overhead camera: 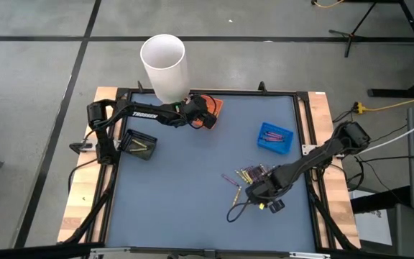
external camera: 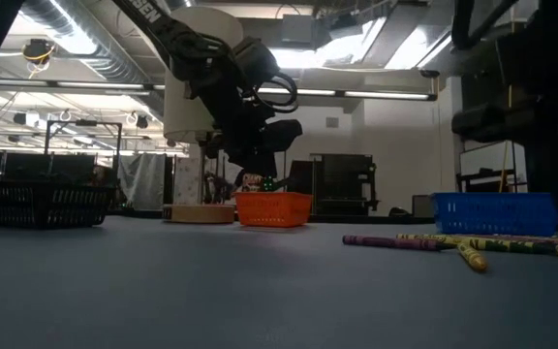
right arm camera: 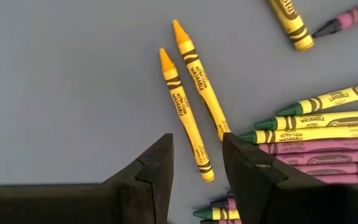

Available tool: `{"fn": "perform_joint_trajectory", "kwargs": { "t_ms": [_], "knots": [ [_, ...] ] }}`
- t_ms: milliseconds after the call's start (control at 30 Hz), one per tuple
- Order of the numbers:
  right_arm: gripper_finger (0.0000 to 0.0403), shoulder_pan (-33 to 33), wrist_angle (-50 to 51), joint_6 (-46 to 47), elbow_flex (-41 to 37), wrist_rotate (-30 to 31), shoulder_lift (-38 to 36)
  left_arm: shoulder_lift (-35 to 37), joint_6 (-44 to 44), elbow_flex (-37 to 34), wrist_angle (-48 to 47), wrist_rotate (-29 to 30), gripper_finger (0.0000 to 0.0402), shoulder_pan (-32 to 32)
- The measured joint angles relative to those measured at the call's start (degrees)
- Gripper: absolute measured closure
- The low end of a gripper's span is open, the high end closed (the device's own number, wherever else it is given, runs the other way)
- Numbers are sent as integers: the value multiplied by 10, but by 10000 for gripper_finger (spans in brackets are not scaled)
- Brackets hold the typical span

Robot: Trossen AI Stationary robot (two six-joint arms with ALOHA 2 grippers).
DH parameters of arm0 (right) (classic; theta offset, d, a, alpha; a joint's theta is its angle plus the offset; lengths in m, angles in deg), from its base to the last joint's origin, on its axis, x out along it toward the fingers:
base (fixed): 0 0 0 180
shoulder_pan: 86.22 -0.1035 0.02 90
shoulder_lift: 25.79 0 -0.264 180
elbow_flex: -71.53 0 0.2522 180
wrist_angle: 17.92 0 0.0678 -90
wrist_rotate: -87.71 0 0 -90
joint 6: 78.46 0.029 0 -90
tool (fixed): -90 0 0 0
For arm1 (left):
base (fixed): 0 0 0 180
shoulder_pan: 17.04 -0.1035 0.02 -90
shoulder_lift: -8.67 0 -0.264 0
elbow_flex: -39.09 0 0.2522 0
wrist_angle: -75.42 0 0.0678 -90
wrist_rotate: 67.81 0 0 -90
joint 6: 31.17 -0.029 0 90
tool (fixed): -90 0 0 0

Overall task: Sort crayons
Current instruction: Put the yellow crayon into the orange basket

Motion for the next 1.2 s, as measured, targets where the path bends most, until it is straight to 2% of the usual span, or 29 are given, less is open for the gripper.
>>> {"fn": "perform_joint_trajectory", "kwargs": {
  "t_ms": [567, 833, 967, 1200],
  "knots": [
    [267, 0, 4, -26, 2, -2, 67, 0, 0, 0, 0, 0, 311, 0],
    [269, 0, 4, -26, 2, 10, 72, 0, 0, 0, 0, 0, 311, 0],
    [289, 0, 4, -26, 2, 11, 72, 0, 0, 0, 0, 0, 311, 0],
    [357, 1, 4, -26, 1, 12, 73, 0, 0, 0, 0, -14, 312, 0]
  ]
}}
